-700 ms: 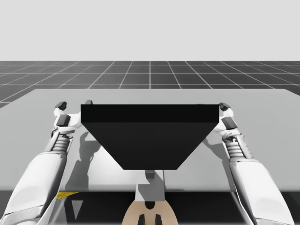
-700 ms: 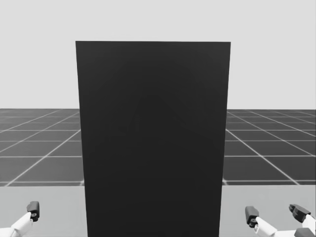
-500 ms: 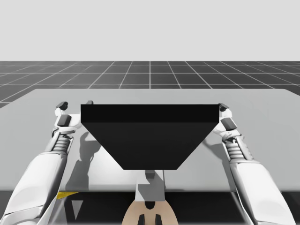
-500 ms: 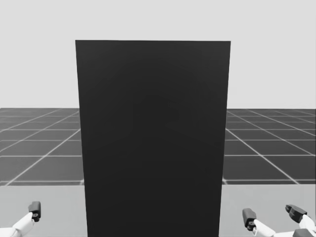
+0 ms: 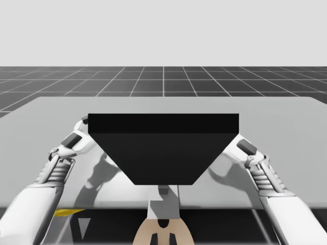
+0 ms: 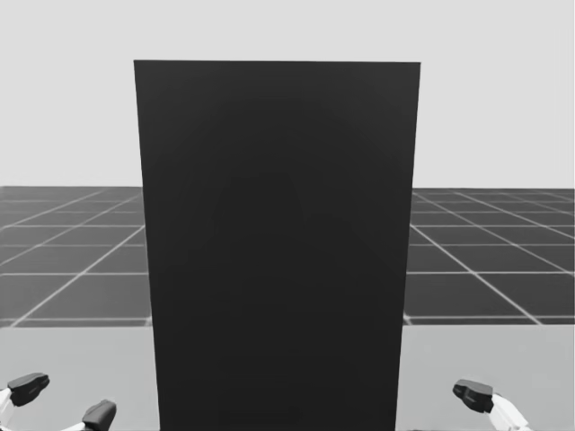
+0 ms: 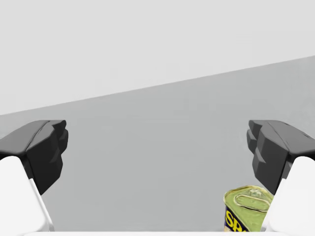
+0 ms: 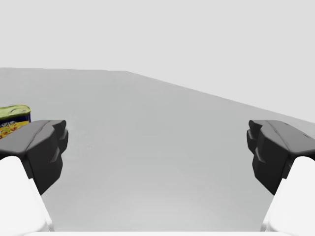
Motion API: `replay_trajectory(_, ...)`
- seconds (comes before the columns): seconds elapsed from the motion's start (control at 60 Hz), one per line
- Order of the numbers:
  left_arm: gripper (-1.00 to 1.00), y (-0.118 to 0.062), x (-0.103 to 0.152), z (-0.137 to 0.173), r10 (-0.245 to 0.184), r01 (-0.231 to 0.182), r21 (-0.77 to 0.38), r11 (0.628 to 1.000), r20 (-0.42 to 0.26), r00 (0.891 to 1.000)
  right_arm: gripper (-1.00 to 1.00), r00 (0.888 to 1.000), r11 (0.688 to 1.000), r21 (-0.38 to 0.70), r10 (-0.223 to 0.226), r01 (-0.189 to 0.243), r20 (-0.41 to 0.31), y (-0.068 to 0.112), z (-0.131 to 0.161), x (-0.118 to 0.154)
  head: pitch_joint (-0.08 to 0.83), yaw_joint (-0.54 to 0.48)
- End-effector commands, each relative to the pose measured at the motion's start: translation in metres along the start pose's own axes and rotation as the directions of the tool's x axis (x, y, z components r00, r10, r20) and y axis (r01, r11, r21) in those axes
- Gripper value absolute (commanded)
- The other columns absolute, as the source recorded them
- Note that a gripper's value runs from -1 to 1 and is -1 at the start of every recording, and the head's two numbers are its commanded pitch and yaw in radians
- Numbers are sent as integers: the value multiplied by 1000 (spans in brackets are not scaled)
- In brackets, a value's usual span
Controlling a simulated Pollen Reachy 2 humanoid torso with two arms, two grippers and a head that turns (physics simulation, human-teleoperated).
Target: Reach around the screen and pick up the object behind it.
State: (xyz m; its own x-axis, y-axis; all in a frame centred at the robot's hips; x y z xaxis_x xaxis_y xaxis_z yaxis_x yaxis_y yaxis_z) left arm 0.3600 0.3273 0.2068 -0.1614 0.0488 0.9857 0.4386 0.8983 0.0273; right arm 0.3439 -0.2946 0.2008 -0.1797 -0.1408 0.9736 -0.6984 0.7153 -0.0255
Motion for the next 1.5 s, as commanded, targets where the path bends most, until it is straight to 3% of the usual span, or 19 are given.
replay_trajectory(0.017, -1000, -5, 5, 24, 6, -14, -217, 976, -40, 999, -1000, 1000, 974, 226, -18, 17, -1, 17, 14, -1, 49, -20)
replay_trajectory(0.1, -1000, -6, 6, 31, -3, -12, -295, 955, -50, 999, -1000, 1000, 955, 296, -24, 26, -10, 22, 23, -1, 51, -20)
replay_trajectory(0.283, -1000, -10, 6, 40, 26, -68, -430, 900, -104, 994, -1000, 999, 939, 341, -24, 36, -38, 21, 41, -5, 58, -22)
replay_trajectory(0.483, -1000, -14, -14, 36, -24, -46, -423, 905, -159, 987, -1000, 999, 936, 349, -33, 42, -31, 17, 46, -11, 67, -12)
replay_trajectory(0.65, -1000, 0, -33, 20, -44, -54, -416, 908, -223, 974, -1000, 999, 929, 370, -24, 36, -37, 20, 45, -16, 78, 6)
replay_trajectory(0.767, -1000, -3, -42, 4, -72, -57, -445, 894, -268, 961, -1000, 999, 926, 377, -16, 30, -40, 22, 44, -17, 84, 18)
replay_trajectory(0.917, -1000, -5, -48, -17, -103, -42, -468, 883, -281, 954, -1000, 999, 922, 386, -6, 24, -49, 24, 44, -20, 87, 31)
replay_trajectory(1.183, -1000, -9, -65, -55, -111, -58, -482, 874, -315, 943, -1000, 998, 919, 394, 16, 9, -61, 27, 42, -25, 100, 32)
replay_trajectory(1.4, -1000, -18, -82, -75, -102, -72, -481, 874, -326, 940, -1000, 997, 914, 406, 31, 0, -69, 28, 42, -28, 114, 28)
replay_trajectory(1.467, -1000, -21, -90, -74, -109, -80, -493, 866, -343, 933, -1000, 997, 912, 410, 36, -4, -70, 29, 42, -29, 118, 25)
replay_trajectory(1.5, -770, -22, -92, -74, -118, -70, -490, 869, -342, 932, -1000, 997, 912, 411, 38, -6, -70, 29, 42, -29, 119, 24)
